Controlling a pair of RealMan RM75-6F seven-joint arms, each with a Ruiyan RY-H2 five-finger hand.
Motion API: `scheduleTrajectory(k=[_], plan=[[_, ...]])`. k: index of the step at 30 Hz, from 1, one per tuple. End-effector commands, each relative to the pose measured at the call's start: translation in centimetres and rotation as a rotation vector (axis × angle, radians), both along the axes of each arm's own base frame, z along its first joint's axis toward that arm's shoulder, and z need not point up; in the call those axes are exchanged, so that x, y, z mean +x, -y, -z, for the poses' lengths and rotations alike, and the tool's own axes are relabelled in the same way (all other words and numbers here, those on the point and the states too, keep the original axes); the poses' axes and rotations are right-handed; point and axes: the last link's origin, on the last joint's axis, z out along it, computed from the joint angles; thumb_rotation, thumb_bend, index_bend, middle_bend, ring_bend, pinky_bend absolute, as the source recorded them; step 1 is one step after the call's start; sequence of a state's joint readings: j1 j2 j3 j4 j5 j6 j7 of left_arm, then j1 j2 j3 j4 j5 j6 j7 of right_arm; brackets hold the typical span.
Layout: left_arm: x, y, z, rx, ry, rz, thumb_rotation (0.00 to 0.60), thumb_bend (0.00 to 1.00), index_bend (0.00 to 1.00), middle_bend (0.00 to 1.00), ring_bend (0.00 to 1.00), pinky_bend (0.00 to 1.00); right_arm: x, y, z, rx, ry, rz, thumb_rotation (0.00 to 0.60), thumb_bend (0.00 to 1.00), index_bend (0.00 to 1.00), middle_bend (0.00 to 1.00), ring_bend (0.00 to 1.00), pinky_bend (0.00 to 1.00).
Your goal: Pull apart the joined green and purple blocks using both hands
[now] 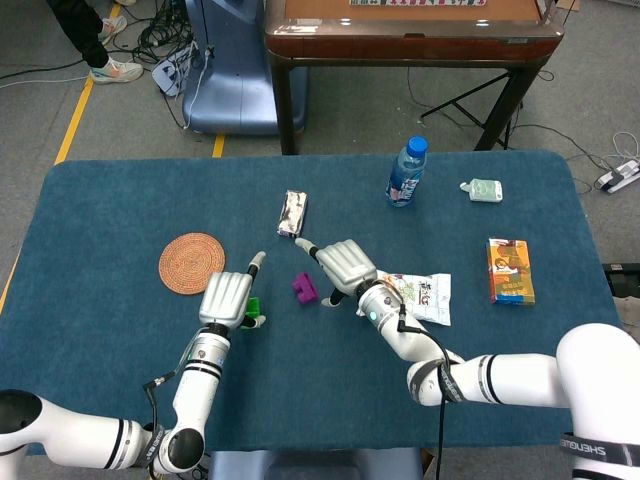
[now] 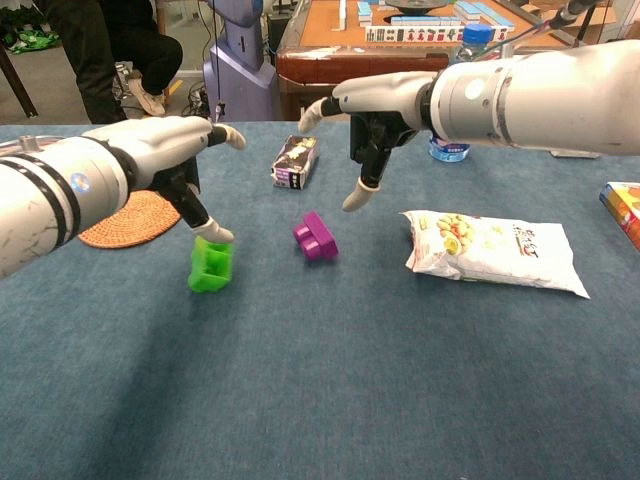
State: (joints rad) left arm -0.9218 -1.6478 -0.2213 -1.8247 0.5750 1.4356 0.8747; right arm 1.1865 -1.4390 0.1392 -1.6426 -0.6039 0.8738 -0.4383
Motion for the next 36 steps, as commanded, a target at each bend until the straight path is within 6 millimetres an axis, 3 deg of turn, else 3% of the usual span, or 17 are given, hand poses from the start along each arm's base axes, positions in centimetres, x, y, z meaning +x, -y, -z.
scheduleTrajectory(k=[1,4,9,12,13,15,19,22,28,36], plan=[[-0.6,0.2,-0.7,0.023,0.021,0.006,0.6,0.0,0.05,1.0,0.99,1.0,-0.3,-0.3,-0.9,-0.027,0.02,-0.016,0.6,0.0,0.01,0.87,0.96,1.0],[-1.6,0.6,-1.9,0.073,0.028,0.043,0.6,0.0,0.05,0.98,0.91,1.0,-1.2,-0.8,-2.1,-0.063,0.007,-0.034,0.6,0.0,0.01,0.76,0.86,0.99],[-5.0,1.8,-4.8,0.169,0.044,0.097,0.6,0.0,0.06,0.7,0.72,0.96,-3.6,-1.8,-4.9,-0.128,-0.03,-0.047,0.6,0.0,0.14,0.56,0.65,0.85],[-7.7,2.5,-6.3,0.201,0.063,0.109,0.6,0.0,0.07,0.48,0.45,0.67,-5.5,-2.6,-6.6,-0.17,-0.038,-0.045,0.6,0.0,0.18,0.49,0.55,0.77],[-8.9,2.6,-7.0,0.219,0.07,0.116,0.6,0.0,0.08,0.39,0.32,0.52,-6.3,-2.9,-7.3,-0.187,-0.035,-0.045,0.6,0.0,0.2,0.46,0.51,0.75],[-10.7,2.9,-8.0,0.245,0.082,0.131,0.6,0.0,0.12,0.28,0.19,0.36,-7.6,-3.4,-8.3,-0.22,-0.029,-0.049,0.6,0.0,0.21,0.42,0.45,0.67],[-14.4,3.7,-10.0,0.287,0.061,0.139,0.6,0.0,0.2,0.15,0.06,0.33,-10.4,-4.1,-10.5,-0.315,-0.005,-0.082,0.6,0.0,0.26,0.39,0.41,0.53],[-16.5,4.7,-11.3,0.261,0.075,0.114,0.6,0.0,0.22,0.12,0.04,0.34,-12.5,-4.9,-11.8,-0.371,0.004,-0.109,0.6,0.0,0.29,0.39,0.41,0.47],[-20.0,7.3,-14.3,0.289,0.026,0.098,0.6,0.0,0.23,0.16,0.13,0.34,-16.5,-7.2,-14.2,-0.44,0.014,-0.077,0.6,0.0,0.3,0.39,0.41,0.46],[-23.0,10.9,-16.2,0.325,0.007,0.037,0.6,0.0,0.22,0.18,0.15,0.34,-21.7,-10.5,-15.8,-0.496,-0.028,0.037,0.6,0.0,0.31,0.39,0.41,0.46]])
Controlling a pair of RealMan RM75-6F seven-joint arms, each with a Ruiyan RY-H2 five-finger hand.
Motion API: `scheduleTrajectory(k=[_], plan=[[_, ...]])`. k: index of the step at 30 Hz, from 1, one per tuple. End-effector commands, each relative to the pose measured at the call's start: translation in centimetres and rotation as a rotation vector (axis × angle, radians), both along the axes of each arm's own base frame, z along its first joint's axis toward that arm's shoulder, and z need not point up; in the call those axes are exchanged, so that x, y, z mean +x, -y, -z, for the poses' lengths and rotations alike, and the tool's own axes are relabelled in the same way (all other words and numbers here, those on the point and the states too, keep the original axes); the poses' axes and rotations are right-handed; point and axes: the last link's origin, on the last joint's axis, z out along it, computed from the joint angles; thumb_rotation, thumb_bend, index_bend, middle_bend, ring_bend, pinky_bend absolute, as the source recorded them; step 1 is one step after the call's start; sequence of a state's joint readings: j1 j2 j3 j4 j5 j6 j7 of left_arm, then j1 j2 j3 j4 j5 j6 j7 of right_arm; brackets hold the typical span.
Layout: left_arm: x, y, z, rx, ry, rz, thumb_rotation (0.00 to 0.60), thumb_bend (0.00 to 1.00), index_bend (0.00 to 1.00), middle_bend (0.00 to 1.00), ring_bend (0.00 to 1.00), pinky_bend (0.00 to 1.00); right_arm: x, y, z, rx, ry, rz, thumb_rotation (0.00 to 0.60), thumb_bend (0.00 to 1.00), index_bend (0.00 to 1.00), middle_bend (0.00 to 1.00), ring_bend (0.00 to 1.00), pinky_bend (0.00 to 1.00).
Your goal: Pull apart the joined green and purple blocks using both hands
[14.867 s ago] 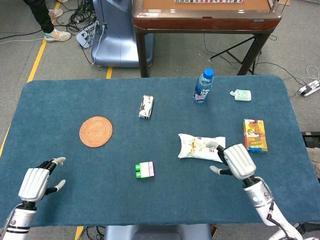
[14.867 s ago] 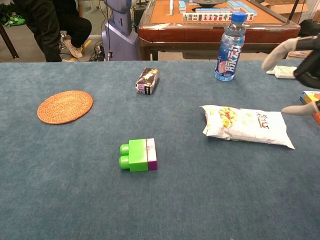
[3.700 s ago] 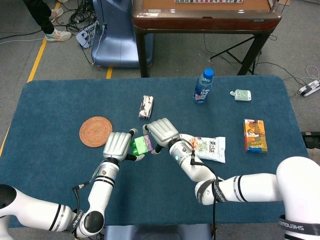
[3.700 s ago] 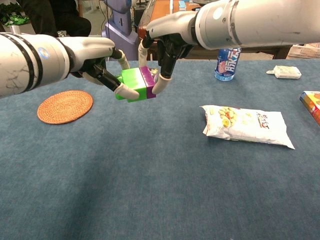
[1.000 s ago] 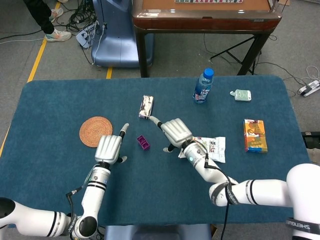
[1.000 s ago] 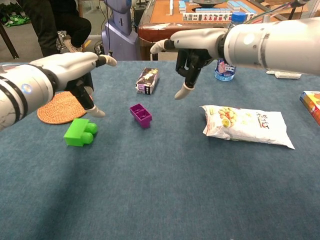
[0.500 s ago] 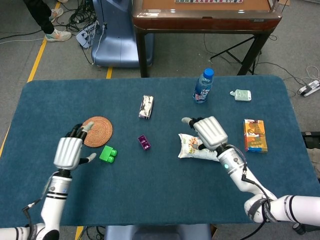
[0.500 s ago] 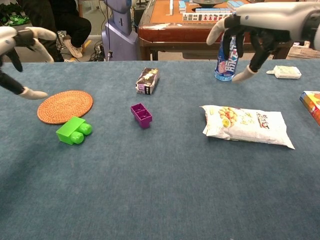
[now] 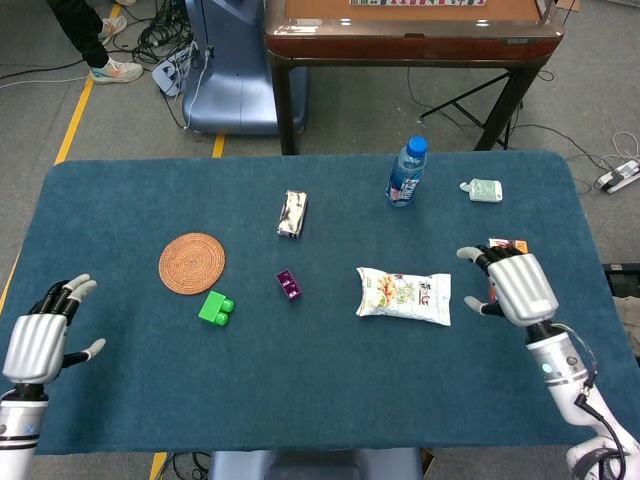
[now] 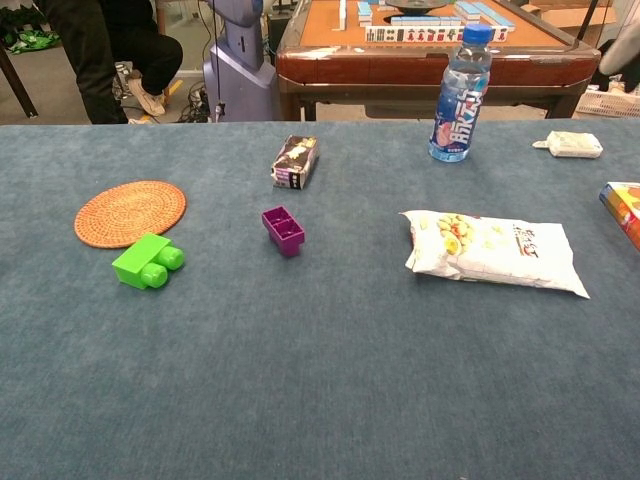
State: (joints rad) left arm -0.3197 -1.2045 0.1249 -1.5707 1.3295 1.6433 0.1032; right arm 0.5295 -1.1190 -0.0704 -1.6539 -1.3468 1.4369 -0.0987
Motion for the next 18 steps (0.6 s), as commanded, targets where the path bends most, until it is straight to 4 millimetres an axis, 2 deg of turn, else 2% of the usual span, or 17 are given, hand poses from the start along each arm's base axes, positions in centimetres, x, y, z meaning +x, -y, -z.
scheduleTrajectory(k=[1,8,18], plan=[[-1.2,1.5,-0.8,0.015,-0.013,-0.026,0.6,0.0,0.22,0.18,0.15,0.34,-2.4,-1.5,-0.7,-0.027,-0.025,0.053,0.6,0.0,0.31,0.39,0.41,0.46],[-2.1,3.1,-1.2,0.038,-0.009,-0.069,0.6,0.0,0.22,0.18,0.15,0.34,-5.6,-4.2,-1.5,-0.073,-0.027,0.122,0.6,0.0,0.33,0.39,0.41,0.46],[-2.4,3.3,-0.6,0.03,-0.042,-0.095,0.6,0.0,0.22,0.18,0.15,0.34,-7.0,-6.6,-2.2,-0.111,-0.024,0.151,0.6,0.0,0.33,0.39,0.41,0.46]])
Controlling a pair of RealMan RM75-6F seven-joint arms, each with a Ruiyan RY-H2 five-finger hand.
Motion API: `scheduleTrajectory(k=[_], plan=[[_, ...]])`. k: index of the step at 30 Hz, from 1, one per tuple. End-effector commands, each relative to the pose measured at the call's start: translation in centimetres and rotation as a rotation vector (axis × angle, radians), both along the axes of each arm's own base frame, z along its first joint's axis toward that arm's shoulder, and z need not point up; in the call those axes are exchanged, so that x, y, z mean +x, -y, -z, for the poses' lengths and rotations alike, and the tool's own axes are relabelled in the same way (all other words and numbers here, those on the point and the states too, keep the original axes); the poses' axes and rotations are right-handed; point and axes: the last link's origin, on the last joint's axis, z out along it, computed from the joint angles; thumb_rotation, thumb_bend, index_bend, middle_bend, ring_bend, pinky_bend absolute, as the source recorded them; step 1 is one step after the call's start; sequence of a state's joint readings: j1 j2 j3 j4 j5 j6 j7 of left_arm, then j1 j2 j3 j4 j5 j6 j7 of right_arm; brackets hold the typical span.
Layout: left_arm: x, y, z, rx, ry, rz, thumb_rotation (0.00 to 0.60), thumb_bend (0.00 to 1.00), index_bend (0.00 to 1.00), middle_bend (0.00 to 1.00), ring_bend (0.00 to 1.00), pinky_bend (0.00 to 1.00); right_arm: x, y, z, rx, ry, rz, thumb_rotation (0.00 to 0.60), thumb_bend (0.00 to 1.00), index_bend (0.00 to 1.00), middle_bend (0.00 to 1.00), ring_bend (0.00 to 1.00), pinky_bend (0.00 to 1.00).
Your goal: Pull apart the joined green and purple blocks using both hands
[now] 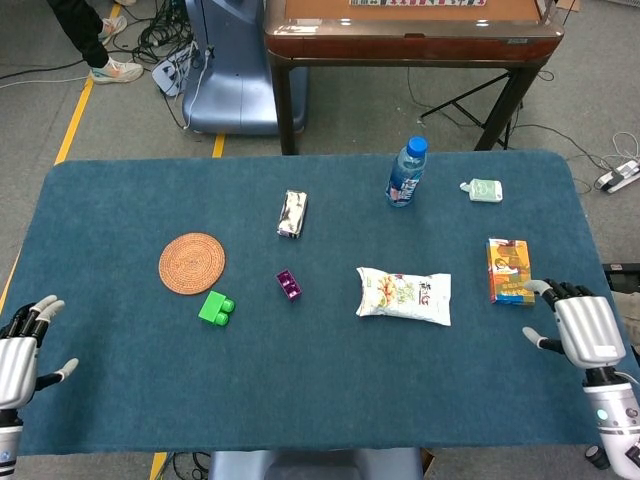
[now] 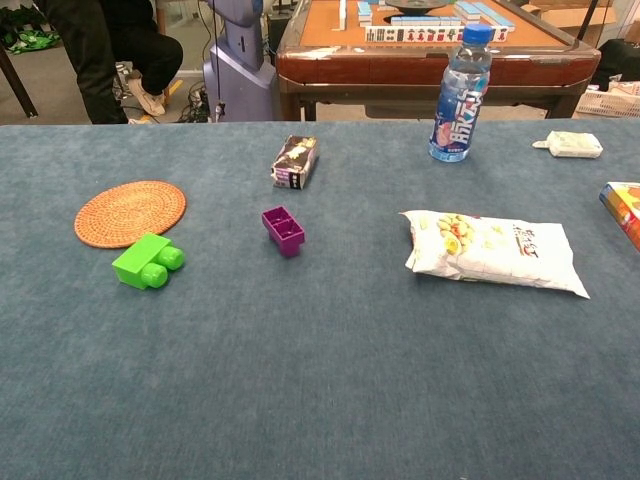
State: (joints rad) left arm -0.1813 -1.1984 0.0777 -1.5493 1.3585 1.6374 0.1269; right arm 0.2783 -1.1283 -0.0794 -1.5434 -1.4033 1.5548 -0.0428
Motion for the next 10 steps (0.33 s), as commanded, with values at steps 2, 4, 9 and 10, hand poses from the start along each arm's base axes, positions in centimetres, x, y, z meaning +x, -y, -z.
scheduleTrajectory(k=[2,4,9,10], plan=[[0.08,0.18,0.2,-0.008,-0.012,0.004,0.6,0.0,0.22,0.18,0.15,0.34,-0.45,-0.33,-0.3,-0.017,0.002,0.007,0.6,0.0,0.33,0.39,0.41,0.46],[0.14,0.13,0.26,-0.011,-0.016,0.007,0.6,0.0,0.22,0.18,0.15,0.34,-0.73,-0.35,-0.36,-0.023,0.003,0.016,0.6,0.0,0.33,0.39,0.41,0.46],[0.2,0.1,0.34,-0.009,-0.016,0.015,0.6,0.0,0.22,0.18,0.15,0.34,-0.79,-0.18,-0.15,-0.018,0.003,0.021,0.6,0.0,0.33,0.39,0.41,0.46],[0.19,0.12,0.35,-0.01,-0.015,0.015,0.6,0.0,0.22,0.18,0.15,0.34,-0.7,-0.19,-0.06,-0.016,0.004,0.018,0.6,0.0,0.33,0.39,0.41,0.46]])
